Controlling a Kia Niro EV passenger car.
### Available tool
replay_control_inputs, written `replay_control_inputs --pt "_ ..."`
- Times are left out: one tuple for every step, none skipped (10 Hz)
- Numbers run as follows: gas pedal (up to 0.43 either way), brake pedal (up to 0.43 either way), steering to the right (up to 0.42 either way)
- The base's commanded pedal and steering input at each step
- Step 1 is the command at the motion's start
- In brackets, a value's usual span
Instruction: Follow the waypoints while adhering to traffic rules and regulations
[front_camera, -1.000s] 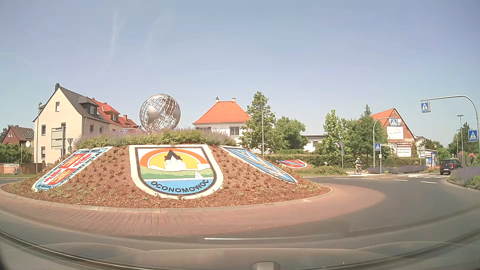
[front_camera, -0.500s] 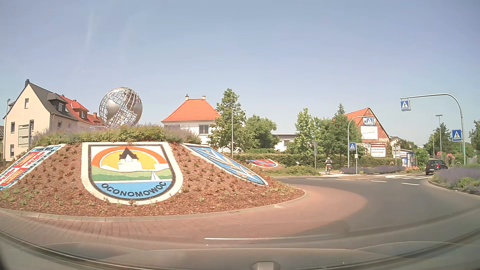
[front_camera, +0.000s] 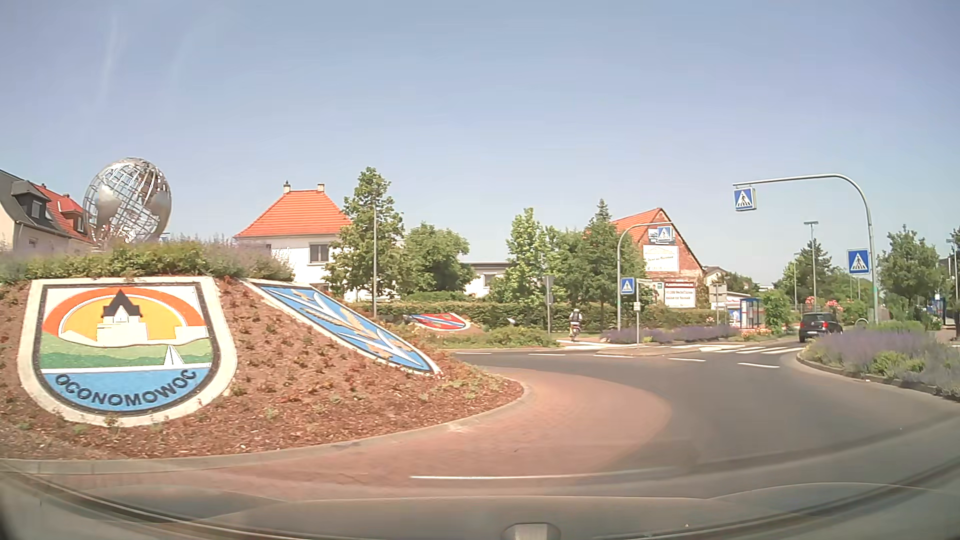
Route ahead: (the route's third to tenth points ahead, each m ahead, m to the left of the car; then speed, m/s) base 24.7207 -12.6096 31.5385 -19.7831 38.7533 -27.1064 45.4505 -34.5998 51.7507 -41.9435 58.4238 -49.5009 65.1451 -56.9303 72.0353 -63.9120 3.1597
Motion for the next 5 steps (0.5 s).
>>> replay_control_inputs --pt "0.150 0.000 0.414" --pt "0.150 0.000 0.414" --pt "0.150 0.000 0.413" --pt "0.138 0.000 0.411" --pt "0.138 0.000 0.410"
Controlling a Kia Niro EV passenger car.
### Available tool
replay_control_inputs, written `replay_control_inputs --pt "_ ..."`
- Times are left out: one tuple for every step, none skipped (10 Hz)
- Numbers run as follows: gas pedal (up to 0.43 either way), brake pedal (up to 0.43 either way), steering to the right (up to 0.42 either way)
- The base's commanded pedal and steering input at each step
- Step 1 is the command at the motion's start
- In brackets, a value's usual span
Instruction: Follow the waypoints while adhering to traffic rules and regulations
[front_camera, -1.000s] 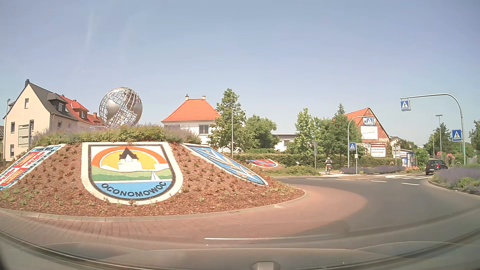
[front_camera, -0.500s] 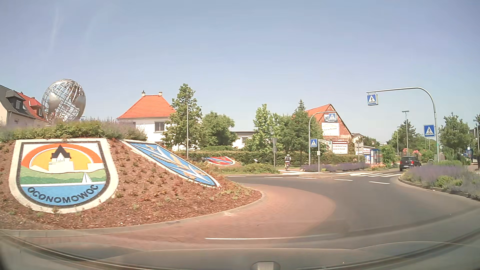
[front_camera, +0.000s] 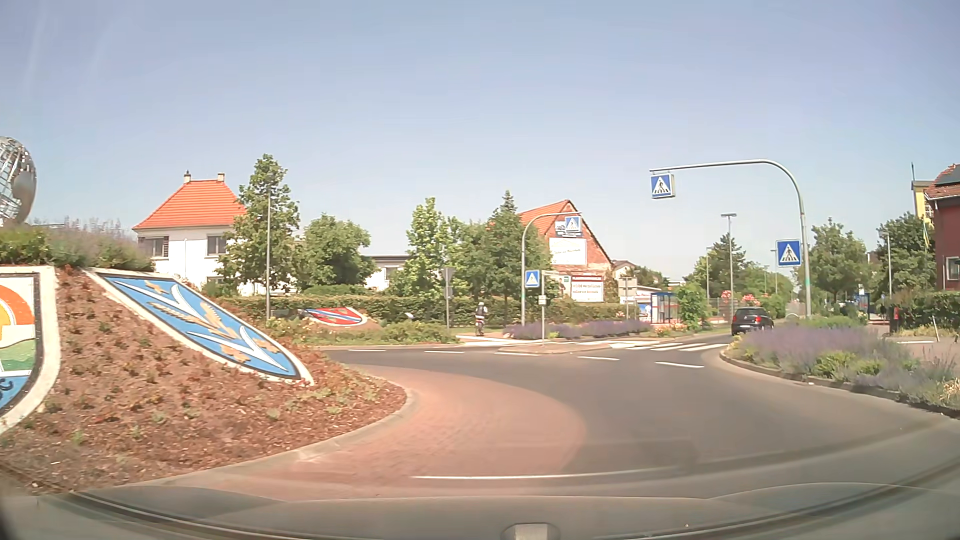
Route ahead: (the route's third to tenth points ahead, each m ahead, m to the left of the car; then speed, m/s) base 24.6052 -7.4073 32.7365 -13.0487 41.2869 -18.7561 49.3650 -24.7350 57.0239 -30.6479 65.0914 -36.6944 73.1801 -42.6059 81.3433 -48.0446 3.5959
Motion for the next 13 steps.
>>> replay_control_inputs --pt "0.138 0.000 0.408" --pt "0.138 0.000 0.404" --pt "0.138 0.000 0.389" --pt "0.138 0.000 0.360" --pt "0.138 0.000 0.311" --pt "0.138 0.000 0.260" --pt "0.130 0.000 0.201" --pt "0.130 0.000 0.159" --pt "0.118 0.000 0.113" --pt "0.118 0.000 0.072" --pt "0.118 0.000 0.032" --pt "0.118 0.000 0.013" --pt "0.118 0.000 0.012"
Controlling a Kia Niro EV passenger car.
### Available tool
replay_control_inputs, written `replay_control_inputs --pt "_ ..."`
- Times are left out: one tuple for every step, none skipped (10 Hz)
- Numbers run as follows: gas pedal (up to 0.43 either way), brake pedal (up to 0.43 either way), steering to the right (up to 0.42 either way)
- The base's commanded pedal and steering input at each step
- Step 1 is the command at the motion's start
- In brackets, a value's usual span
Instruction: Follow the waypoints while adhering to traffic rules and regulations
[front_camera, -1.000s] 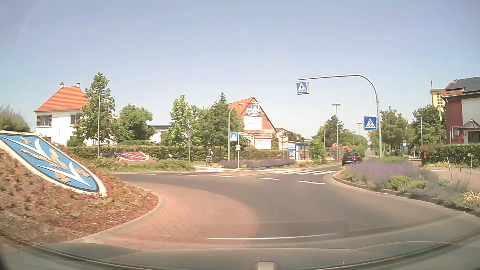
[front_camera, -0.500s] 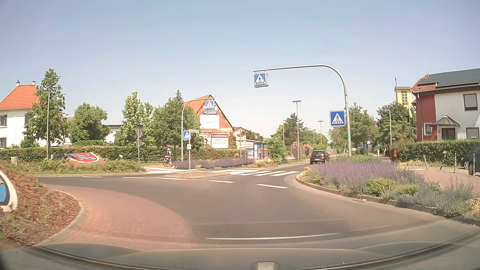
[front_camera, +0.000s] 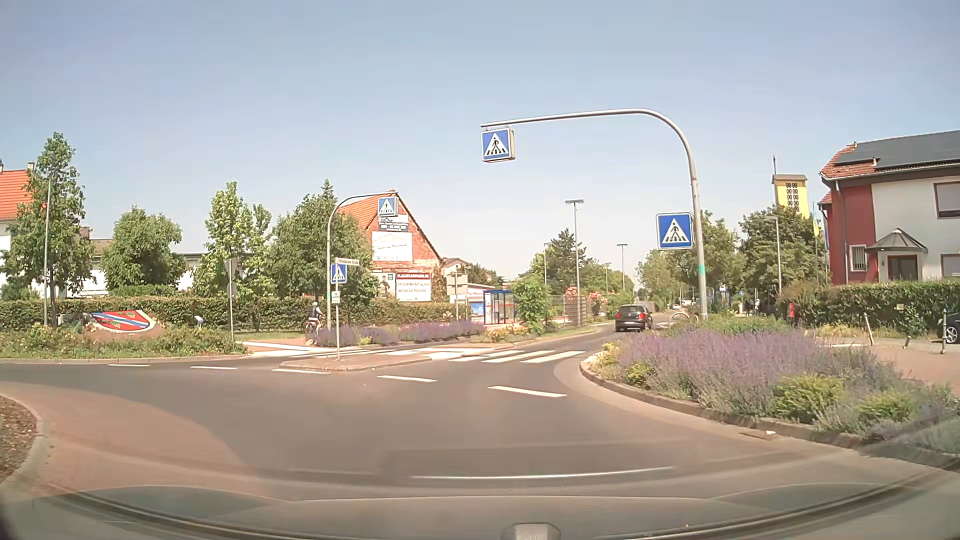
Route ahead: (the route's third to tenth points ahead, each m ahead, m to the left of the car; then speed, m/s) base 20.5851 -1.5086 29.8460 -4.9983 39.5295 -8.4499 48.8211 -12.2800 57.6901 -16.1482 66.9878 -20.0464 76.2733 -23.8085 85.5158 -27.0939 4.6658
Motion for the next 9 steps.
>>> replay_control_inputs --pt "0.118 0.000 0.014" --pt "0.118 0.000 0.015" --pt "0.118 0.000 0.014" --pt "0.110 0.000 0.009" --pt "0.079 0.000 0.002" --pt "0.059 0.000 -0.005" --pt "0.039 0.000 -0.015" --pt "0.028 0.000 -0.020" --pt "0.028 0.000 -0.023"
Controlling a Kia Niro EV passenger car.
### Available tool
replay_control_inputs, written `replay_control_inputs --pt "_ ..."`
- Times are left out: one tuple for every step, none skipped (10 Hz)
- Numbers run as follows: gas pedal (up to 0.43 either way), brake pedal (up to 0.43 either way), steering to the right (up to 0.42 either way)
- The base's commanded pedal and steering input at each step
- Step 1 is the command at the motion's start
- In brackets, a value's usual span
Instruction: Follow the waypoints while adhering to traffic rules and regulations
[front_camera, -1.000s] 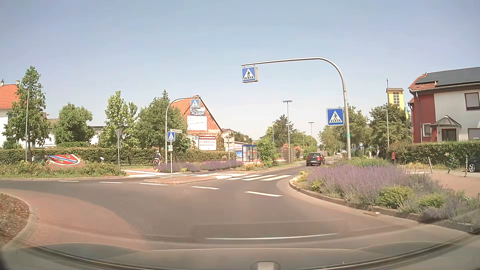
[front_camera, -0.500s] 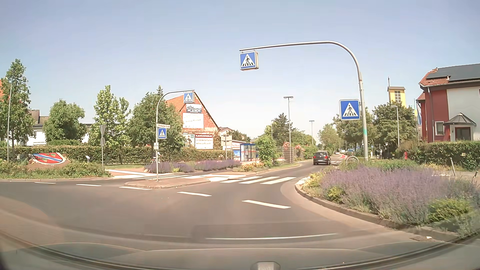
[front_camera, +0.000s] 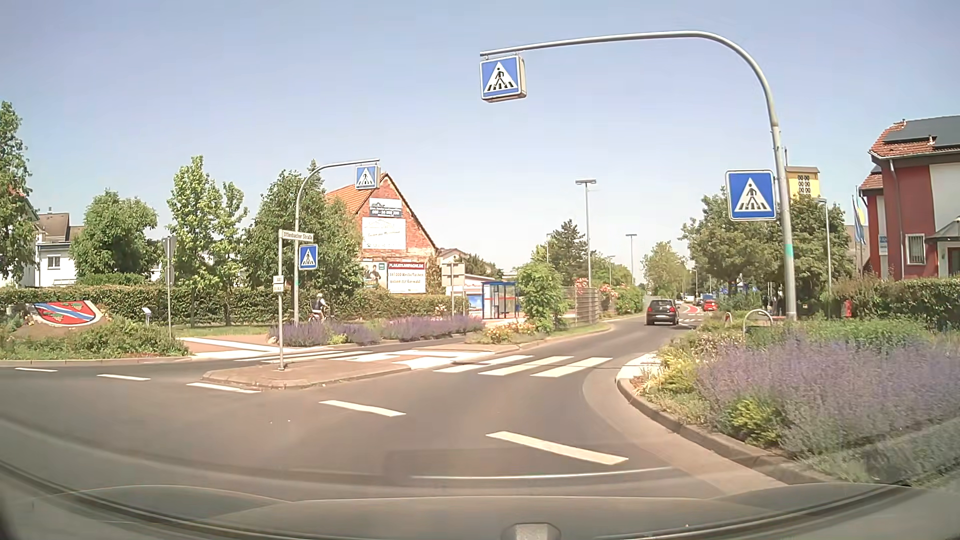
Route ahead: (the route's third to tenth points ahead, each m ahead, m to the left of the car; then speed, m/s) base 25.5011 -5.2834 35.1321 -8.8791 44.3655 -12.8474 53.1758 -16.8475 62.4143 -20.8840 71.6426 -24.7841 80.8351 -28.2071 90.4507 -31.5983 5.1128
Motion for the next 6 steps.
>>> replay_control_inputs --pt "0.028 0.000 -0.022" --pt "0.020 0.000 -0.015" --pt "0.020 0.000 -0.006" --pt "0.020 0.000 -0.002" --pt "0.020 0.000 0.008" --pt "0.020 0.000 0.028"
